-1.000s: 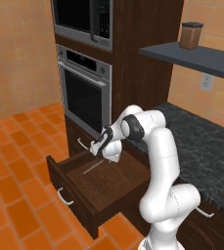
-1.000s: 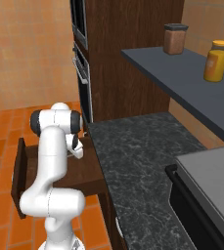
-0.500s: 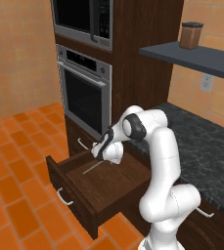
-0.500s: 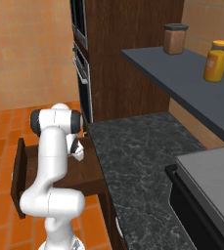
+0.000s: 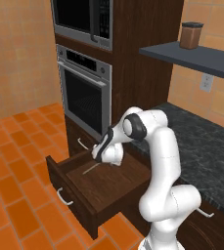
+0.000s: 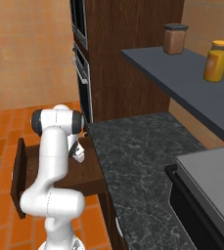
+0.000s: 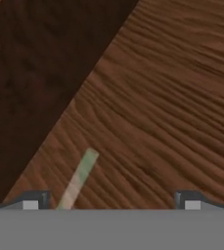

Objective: Take a straw from the drawer in front and place it inside the glass cup on the dining counter.

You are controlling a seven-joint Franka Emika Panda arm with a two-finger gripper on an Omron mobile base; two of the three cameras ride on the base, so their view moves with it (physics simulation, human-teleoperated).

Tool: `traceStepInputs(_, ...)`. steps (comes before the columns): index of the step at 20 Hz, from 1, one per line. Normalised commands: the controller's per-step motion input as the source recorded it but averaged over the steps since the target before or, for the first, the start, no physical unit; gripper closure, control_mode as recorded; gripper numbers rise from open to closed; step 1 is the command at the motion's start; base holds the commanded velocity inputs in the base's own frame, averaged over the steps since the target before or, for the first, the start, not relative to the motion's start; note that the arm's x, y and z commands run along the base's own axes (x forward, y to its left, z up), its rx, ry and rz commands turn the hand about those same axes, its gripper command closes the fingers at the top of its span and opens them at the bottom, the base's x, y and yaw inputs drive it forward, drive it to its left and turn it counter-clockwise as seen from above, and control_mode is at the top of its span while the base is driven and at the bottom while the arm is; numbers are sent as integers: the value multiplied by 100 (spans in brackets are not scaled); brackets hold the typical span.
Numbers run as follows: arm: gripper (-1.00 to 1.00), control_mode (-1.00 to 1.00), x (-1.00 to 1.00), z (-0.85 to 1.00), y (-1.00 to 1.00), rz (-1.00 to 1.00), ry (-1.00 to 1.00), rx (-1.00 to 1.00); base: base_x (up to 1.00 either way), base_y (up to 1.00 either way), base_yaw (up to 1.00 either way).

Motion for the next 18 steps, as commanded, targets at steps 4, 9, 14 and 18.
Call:
traceStepInputs(4,-100,-100,1,0,0,9,0,5,0,0,0)
traceStepInputs(9,-100,-100,33,-2,0,8,0,1,0,0,0)
traceStepInputs(14,-100,-100,19,-24,8,8,0,-5,0,0,0)
traceStepInputs(18,-100,-100,0,-9,30,9,3,-4,0,0,0)
